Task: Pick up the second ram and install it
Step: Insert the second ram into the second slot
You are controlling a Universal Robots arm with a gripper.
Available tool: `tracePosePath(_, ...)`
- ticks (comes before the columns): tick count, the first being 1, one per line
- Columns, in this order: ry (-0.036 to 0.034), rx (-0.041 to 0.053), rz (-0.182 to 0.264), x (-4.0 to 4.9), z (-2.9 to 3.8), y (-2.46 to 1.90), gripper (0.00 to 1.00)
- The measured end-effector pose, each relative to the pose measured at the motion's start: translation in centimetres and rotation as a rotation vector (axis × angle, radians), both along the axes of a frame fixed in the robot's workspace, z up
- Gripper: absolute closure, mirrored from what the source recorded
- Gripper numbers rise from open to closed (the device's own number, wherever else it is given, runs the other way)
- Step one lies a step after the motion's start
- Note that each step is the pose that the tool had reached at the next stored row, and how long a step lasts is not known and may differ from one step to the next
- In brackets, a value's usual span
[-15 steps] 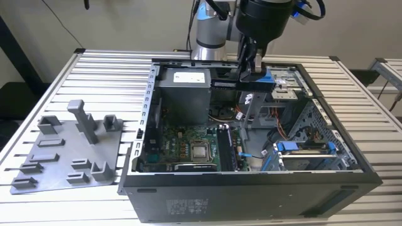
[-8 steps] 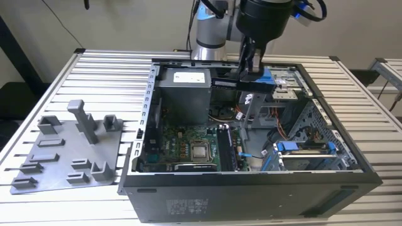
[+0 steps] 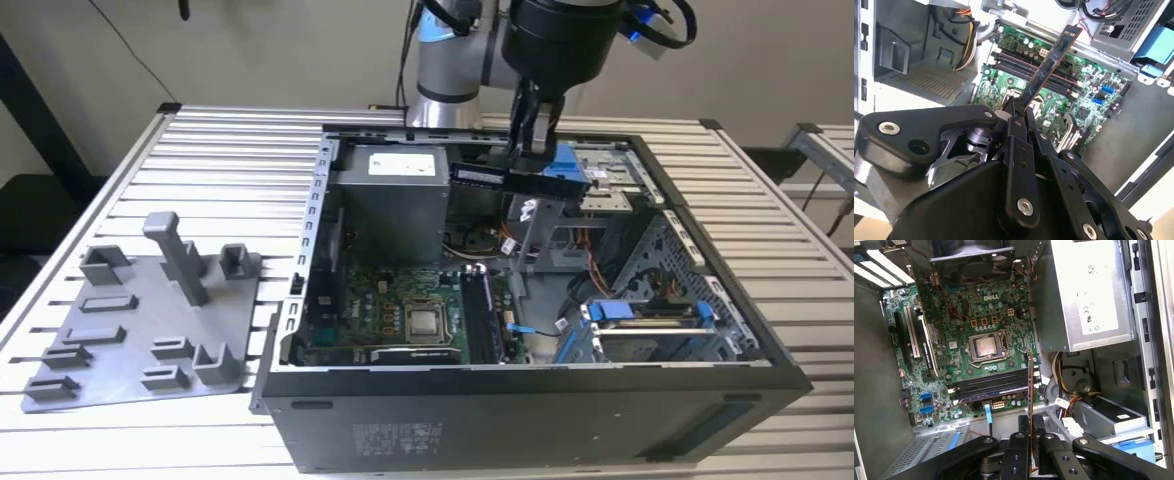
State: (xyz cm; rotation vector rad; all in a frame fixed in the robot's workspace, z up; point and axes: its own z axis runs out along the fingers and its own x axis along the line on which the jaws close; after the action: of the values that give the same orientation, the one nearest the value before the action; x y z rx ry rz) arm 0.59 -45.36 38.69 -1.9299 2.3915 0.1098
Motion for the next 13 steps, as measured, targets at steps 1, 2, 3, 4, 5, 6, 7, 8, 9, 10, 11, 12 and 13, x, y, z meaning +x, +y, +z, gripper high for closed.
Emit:
tracePosePath(1, 0.0, 0.0, -0.001, 0.0, 0.0, 0.0, 0.86)
tracePosePath(2, 0.0, 0.0001, -0.001, 0.0, 0.0, 0.0, 0.86)
tracePosePath(3, 0.0, 0.0, -0.002, 0.0, 0.0, 0.0, 0.86)
tracePosePath(4, 0.0, 0.0001, -0.002, 0.0, 0.0, 0.0, 0.86)
tracePosePath(5, 0.0, 0.0, -0.002, 0.0, 0.0, 0.0, 0.86)
tracePosePath(6, 0.0, 0.0, -0.002, 0.0, 0.0, 0.0, 0.86)
tracePosePath(7, -0.0001, 0.0001, -0.003, 0.0, 0.0, 0.0, 0.86)
tracePosePath(8, -0.0001, 0.0001, -0.007, 0.0, 0.0, 0.0, 0.86)
tracePosePath(9, -0.0001, 0.0001, -0.013, 0.0, -0.01, 0.0, 0.86)
tracePosePath(10, 0.0, 0.0, -0.021, 0.0, -0.01, 0.0, 0.86)
tracePosePath(11, 0.0, 0.0, -0.031, 0.0, -0.01, 0.0, 0.86)
tracePosePath(12, 0.0, -0.0001, -0.045, 0.0, -0.01, -0.01, 0.86)
tracePosePath(13, 0.0, 0.0, -0.058, -0.01, -0.01, -0.01, 0.86)
